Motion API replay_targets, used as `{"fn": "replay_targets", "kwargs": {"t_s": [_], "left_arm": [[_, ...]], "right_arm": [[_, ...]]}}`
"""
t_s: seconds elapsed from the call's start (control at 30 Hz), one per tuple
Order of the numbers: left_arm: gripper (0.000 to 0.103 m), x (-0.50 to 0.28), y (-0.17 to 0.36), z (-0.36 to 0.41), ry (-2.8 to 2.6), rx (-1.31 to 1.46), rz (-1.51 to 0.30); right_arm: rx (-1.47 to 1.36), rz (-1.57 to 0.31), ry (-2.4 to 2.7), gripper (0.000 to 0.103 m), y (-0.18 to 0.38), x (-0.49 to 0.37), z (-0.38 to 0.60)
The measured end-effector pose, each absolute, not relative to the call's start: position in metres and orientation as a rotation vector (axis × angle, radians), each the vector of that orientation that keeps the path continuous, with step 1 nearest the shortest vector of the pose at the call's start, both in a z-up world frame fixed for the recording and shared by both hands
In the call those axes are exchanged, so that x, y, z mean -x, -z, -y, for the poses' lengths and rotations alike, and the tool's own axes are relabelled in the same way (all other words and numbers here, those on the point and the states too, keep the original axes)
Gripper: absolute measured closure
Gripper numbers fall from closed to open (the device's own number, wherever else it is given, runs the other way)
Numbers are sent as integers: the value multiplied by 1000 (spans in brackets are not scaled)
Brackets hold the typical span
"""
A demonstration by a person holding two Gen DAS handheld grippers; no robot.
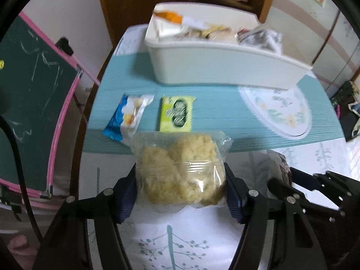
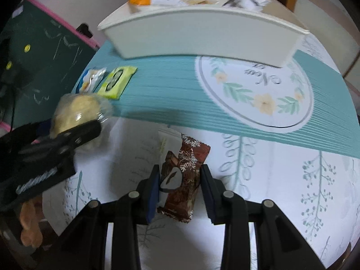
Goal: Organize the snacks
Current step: 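Carry the puff bag to the tray while the right tool carries the chocolate pack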
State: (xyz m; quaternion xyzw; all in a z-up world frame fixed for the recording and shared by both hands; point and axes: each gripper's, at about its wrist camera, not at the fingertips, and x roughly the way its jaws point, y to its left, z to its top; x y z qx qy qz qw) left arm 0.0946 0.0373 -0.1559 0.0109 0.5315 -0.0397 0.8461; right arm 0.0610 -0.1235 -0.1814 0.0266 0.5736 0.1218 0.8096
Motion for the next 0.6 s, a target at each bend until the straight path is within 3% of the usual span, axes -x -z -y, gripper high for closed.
{"fn": "replay_targets", "kwargs": {"t_s": [0.23, 0.6], "left_arm": [[37, -95, 85, -22, 141, -49, -962], [37, -116, -23, -4, 171, -110, -745]], "right_arm": [[-108, -1114, -208, 69, 141, -67, 142], [-140, -820, -167, 68, 24, -90, 180]]}}
